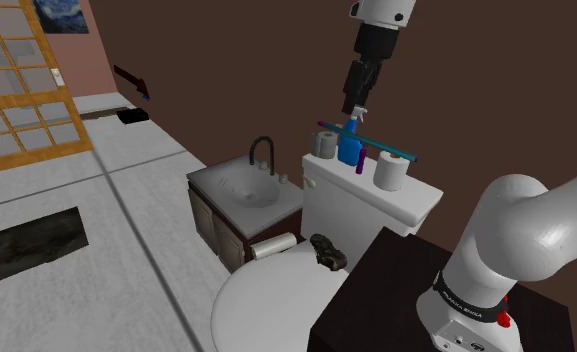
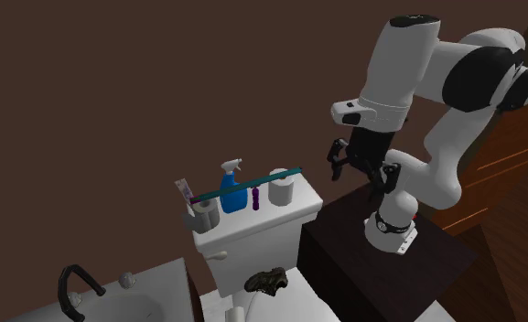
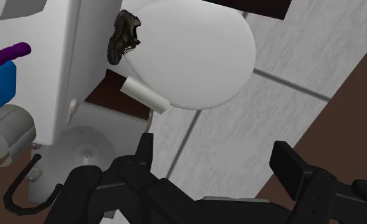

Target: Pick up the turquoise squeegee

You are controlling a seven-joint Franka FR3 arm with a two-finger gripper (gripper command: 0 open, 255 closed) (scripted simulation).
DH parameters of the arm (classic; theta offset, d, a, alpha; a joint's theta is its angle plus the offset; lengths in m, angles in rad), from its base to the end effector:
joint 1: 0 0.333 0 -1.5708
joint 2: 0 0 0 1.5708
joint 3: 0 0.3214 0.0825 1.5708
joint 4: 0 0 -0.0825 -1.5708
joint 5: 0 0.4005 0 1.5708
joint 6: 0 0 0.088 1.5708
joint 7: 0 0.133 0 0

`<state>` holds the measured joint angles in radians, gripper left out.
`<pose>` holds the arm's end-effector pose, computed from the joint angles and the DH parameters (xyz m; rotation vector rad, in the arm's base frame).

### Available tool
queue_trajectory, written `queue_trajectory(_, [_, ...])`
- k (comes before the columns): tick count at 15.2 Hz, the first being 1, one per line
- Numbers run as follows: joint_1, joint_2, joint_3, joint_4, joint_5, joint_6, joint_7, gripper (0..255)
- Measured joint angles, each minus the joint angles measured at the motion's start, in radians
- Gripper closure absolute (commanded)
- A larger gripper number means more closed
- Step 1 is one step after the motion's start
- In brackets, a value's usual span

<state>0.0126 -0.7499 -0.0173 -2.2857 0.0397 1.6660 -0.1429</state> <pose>0.3432 0.0018 0.6005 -3.0850 -0.2177 -0.2067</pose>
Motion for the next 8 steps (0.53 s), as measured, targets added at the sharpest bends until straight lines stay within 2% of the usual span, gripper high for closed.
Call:
queue_trajectory(3, [-0.009,0.028,-0.015,0.003,-0.01,0.011,-0.01,0])
queue_trajectory(8, [-0.05,0.138,-0.089,0.023,-0.053,0.047,-0.065,0])
